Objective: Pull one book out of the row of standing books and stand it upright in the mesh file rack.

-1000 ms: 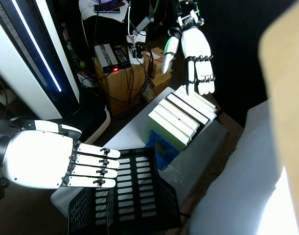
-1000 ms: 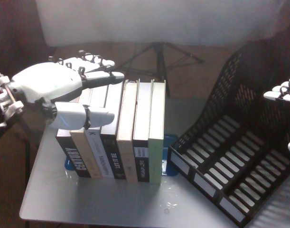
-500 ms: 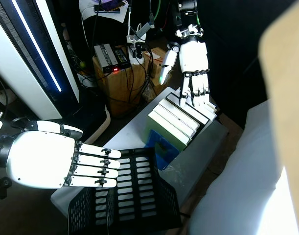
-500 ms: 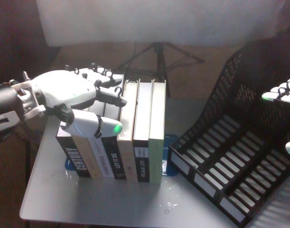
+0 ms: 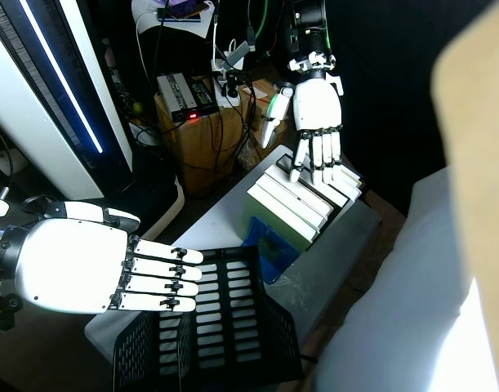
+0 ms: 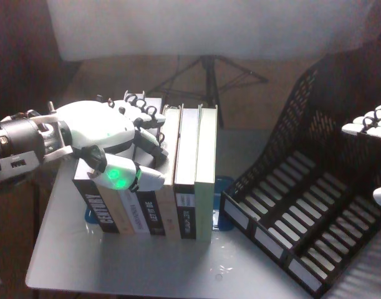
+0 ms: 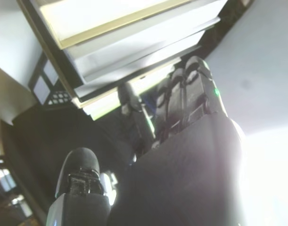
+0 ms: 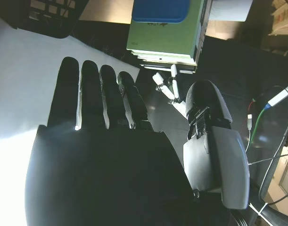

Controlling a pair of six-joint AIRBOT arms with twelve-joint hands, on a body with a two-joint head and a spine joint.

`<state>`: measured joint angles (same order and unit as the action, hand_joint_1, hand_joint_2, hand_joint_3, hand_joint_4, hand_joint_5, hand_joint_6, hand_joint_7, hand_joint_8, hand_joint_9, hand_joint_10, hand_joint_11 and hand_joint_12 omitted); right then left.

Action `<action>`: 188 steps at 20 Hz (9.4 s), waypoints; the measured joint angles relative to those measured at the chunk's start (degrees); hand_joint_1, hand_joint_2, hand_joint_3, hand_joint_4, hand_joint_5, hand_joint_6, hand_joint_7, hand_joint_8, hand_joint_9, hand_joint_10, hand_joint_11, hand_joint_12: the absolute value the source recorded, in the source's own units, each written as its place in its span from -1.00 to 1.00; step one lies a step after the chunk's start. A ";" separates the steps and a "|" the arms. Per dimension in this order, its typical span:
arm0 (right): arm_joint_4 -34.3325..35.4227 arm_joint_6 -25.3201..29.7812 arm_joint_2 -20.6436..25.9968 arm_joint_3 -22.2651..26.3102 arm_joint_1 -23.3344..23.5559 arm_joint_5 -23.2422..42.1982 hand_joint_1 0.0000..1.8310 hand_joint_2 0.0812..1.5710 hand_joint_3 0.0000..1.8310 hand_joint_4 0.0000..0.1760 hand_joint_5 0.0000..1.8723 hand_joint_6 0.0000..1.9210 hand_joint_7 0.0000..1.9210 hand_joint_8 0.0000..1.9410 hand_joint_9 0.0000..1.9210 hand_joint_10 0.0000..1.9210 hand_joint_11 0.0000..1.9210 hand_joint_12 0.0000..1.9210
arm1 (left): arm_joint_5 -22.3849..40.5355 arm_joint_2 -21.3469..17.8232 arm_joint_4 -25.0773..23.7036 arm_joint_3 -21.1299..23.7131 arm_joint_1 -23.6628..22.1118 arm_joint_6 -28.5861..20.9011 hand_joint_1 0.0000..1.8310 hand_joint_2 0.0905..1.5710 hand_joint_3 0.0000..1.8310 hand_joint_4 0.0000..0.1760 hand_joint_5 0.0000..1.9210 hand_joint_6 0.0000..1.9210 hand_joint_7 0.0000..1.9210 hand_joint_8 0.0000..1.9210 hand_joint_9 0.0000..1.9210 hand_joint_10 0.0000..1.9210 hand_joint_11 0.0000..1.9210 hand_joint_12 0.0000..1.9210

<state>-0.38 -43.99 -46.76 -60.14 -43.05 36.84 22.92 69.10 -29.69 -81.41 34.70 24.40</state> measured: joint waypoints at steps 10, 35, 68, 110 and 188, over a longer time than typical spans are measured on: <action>0.83 -0.02 -0.17 -0.02 -0.48 -0.04 -0.76 0.65 -1.00 -1.00 -1.00 -1.00 -1.00 -1.00 -1.00 -1.00 -1.00 -1.00 | -3.19 -1.46 -19.32 4.00 -3.15 -4.83 -1.00 0.40 -1.00 -0.24 -0.19 -1.00 -0.94 -1.00 -1.00 -1.00 -1.00 -1.00; 4.22 0.20 -0.15 0.04 -2.82 1.05 -0.71 0.67 -1.00 -1.00 -1.00 -1.00 -1.00 -1.00 -1.00 -1.00 -1.00 -1.00 | 5.70 -7.98 -35.19 13.18 4.24 -20.02 -1.00 0.43 -0.99 -0.86 -0.31 -0.99 -0.95 -0.98 -1.00 -1.00 -1.00 -1.00; -30.95 9.99 -1.38 1.81 15.30 -11.56 -0.27 0.28 -1.00 -1.00 -1.00 -1.00 -1.00 -1.00 -1.00 -1.00 -1.00 -1.00 | 33.51 -16.76 35.04 13.49 18.58 9.75 -0.59 0.68 -1.00 -0.90 -0.99 -1.00 -1.00 -1.00 -1.00 -1.00 -1.00 -1.00; -86.25 38.97 -40.09 -16.22 31.21 -18.86 -0.22 0.01 -1.00 -0.44 -1.00 -1.00 -1.00 -1.00 -1.00 -1.00 -1.00 -1.00 | 29.49 -14.99 58.69 7.91 32.04 9.77 -0.53 0.70 -0.99 -1.00 -1.00 -1.00 -1.00 -1.00 -1.00 -1.00 -1.00 -1.00; -92.37 45.59 -47.69 -26.18 24.70 -25.09 0.00 0.44 -1.00 -0.18 -0.26 -0.75 -0.38 -0.99 -0.68 -0.96 -1.00 -1.00 | 31.32 -15.74 49.99 3.41 23.32 4.70 -0.33 0.78 -0.98 -0.05 -0.94 -1.00 -1.00 -1.00 -1.00 -1.00 -1.00 -1.00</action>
<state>-92.75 1.61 -94.45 -86.32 -18.35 11.75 54.24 53.36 20.29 -78.00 58.02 29.10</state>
